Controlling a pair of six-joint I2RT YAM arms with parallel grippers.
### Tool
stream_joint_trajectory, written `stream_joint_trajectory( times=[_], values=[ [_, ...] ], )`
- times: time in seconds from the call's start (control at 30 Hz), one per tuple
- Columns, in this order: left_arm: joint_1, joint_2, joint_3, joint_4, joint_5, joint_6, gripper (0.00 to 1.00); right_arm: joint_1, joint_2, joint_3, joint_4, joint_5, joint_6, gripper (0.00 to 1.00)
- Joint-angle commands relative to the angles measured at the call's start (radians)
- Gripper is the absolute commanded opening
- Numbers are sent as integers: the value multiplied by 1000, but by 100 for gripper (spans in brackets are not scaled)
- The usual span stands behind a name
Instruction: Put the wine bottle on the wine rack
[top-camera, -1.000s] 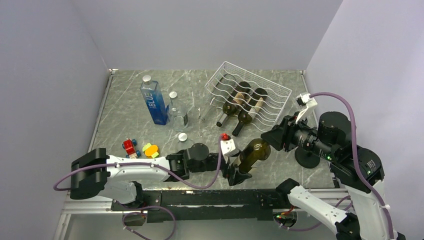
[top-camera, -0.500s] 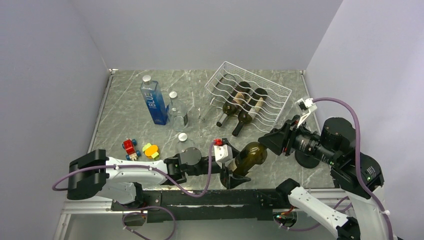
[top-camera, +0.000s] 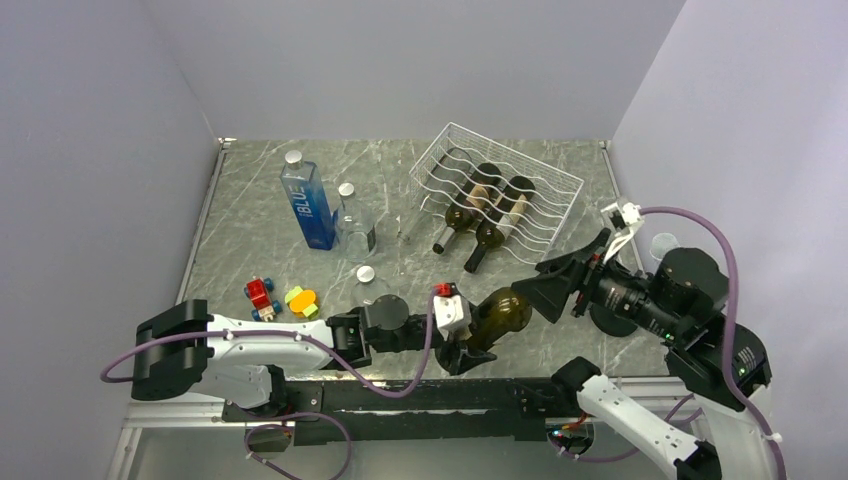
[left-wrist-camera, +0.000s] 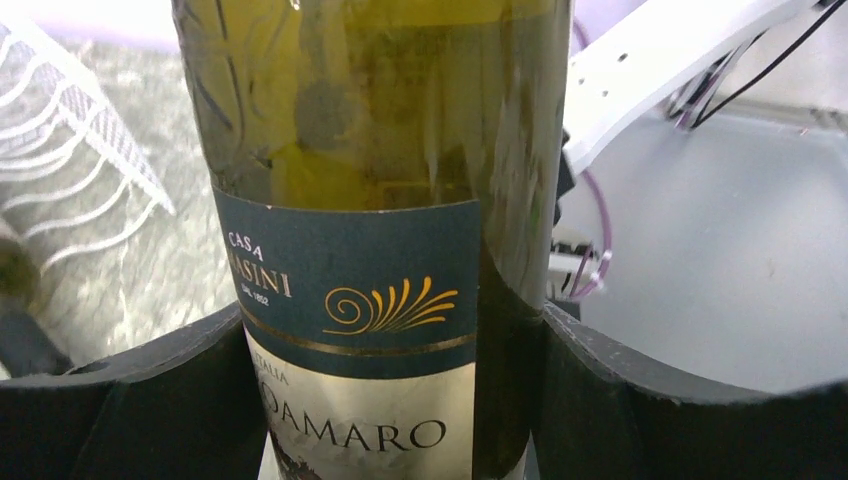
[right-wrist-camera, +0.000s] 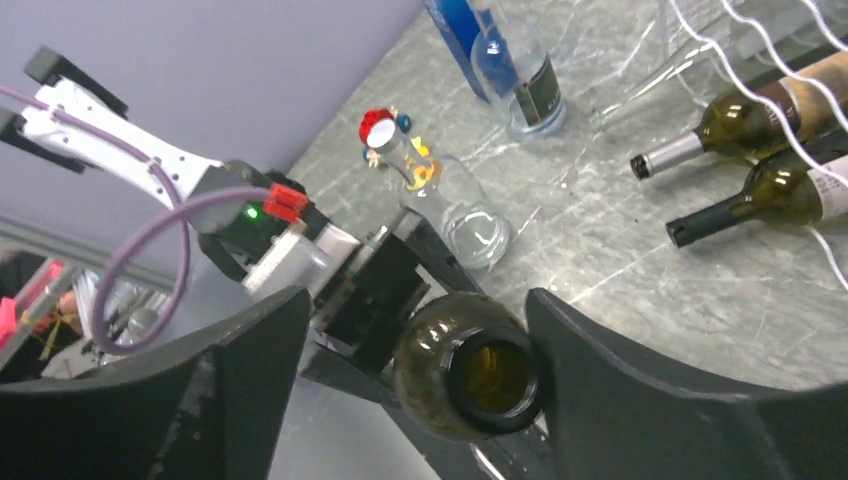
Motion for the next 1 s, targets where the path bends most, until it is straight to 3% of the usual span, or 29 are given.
stream_joint_trajectory(
  times=[0.0, 0.17, 0.37, 0.73, 0.83, 0.97],
  values=[
    [-12, -33, 76, -70, -54, 82, 1, 4, -47, 2, 106, 43, -38, 91],
    [-25, -45, 117, -162, -106, 216, 1, 4, -145, -47, 187, 140, -70, 99],
    [-36, -60, 134, -178, -195, 449, 1, 4, -94, 62, 55, 201, -98, 98],
    [-37, -43, 173, -293, -267, 980, 1, 5, -59, 18, -113, 96, -143, 99],
    [-38, -50, 179, -326, -281, 1049, 1, 4, -73, -29, -136, -23, -167, 99],
    [-37, -67, 182, -374, -276, 1130, 1, 4, -67, -72, -212, 1, -165, 97]
  ],
)
